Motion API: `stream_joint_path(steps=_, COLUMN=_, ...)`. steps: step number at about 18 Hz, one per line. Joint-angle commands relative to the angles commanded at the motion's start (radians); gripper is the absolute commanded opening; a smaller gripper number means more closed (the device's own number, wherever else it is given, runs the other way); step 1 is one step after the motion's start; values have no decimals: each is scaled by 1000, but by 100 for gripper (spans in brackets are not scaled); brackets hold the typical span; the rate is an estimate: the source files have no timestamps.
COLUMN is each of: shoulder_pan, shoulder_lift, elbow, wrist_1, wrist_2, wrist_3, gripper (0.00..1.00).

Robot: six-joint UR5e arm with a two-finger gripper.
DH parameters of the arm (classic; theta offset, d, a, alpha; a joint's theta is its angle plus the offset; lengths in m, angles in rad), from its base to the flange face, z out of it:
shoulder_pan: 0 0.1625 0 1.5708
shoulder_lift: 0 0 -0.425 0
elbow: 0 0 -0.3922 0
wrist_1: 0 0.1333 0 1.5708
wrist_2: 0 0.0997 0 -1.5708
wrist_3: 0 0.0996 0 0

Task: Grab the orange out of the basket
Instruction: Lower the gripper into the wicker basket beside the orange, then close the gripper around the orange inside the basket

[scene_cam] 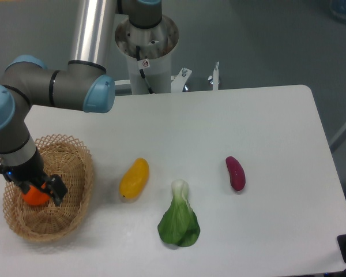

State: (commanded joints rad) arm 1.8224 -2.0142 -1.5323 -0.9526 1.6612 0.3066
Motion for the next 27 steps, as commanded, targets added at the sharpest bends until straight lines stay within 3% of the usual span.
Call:
stream_joint_path(steps=4, shoulder_pan=-12, shoulder_lift=34, elbow=-92, wrist_1=6, wrist_2=28, wrist_3=132, gripper=100)
stream_joint_path(steps=12, shoulder_pan=-46, shoulder_lift=14, elbow=-120, wrist_1=21, wrist_2=26, wrist_3=270, gripper=100)
stream_joint_path(steps=24, shoulder_pan=-86, shoulder_lift=-31, elbow=-129, wrist_1=26, wrist_2=19, wrist_3=240, gripper=100)
stream_joint_path(steps=27, shoulder_pan=-97, shoulder_lift=-51, elbow=-124, wrist_1=55, wrist_2=19, wrist_3=191, gripper=100)
